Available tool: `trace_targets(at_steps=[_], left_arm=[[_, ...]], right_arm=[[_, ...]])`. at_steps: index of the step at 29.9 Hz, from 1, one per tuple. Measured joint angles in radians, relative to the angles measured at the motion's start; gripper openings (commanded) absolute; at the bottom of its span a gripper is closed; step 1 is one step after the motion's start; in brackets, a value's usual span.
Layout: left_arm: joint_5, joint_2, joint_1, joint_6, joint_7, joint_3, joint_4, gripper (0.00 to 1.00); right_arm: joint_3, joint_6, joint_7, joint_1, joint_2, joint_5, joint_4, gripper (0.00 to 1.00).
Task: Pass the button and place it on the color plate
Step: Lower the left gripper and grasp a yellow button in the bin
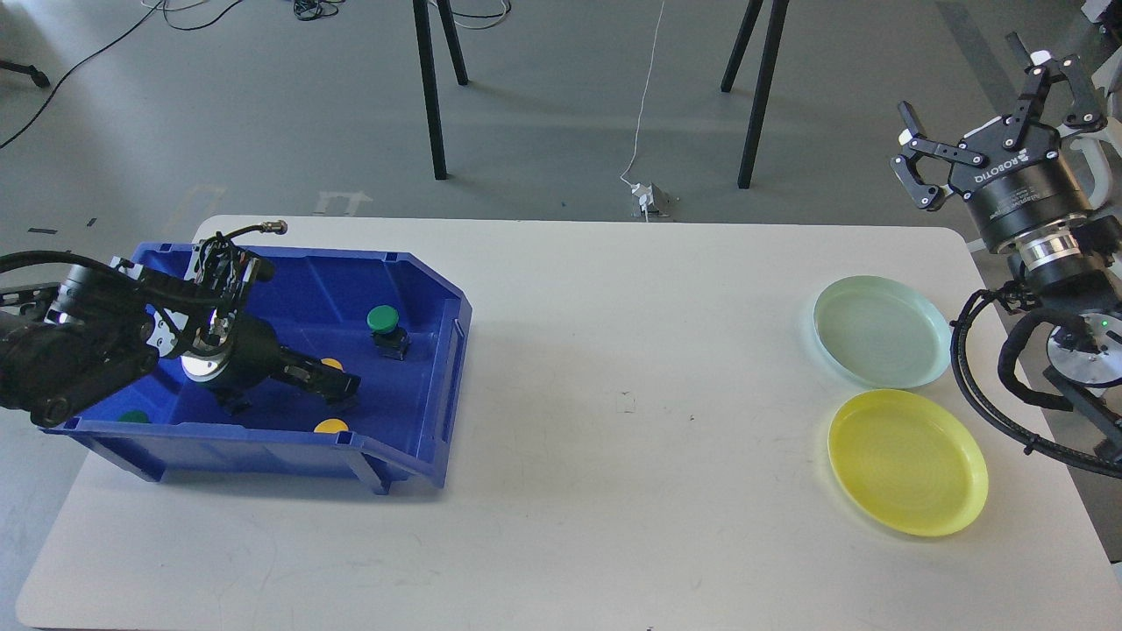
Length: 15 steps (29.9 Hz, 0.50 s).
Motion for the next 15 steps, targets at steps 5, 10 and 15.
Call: trace_targets(at_steps=[5, 10, 15], left_arm=[[0.001, 0.0, 0.002, 0.004, 0.0, 0.001, -0.001, 0.49], [0.0, 0.0, 0.001, 0.005, 0.0, 0.0, -0.003, 0.38], [0.0, -0.001, 0.0, 0.006, 0.0, 0.0, -0.004, 0.29]], right_arm=[[0.0, 0.0, 0.0, -0.003, 0.0, 0.0, 0.0, 1.0], [0.0, 0.0, 0.0, -0.007, 0.0, 0.0, 0.0, 1.0], [0.0, 0.0, 0.0, -0.01, 0.0, 0.0, 0.0, 1.0]])
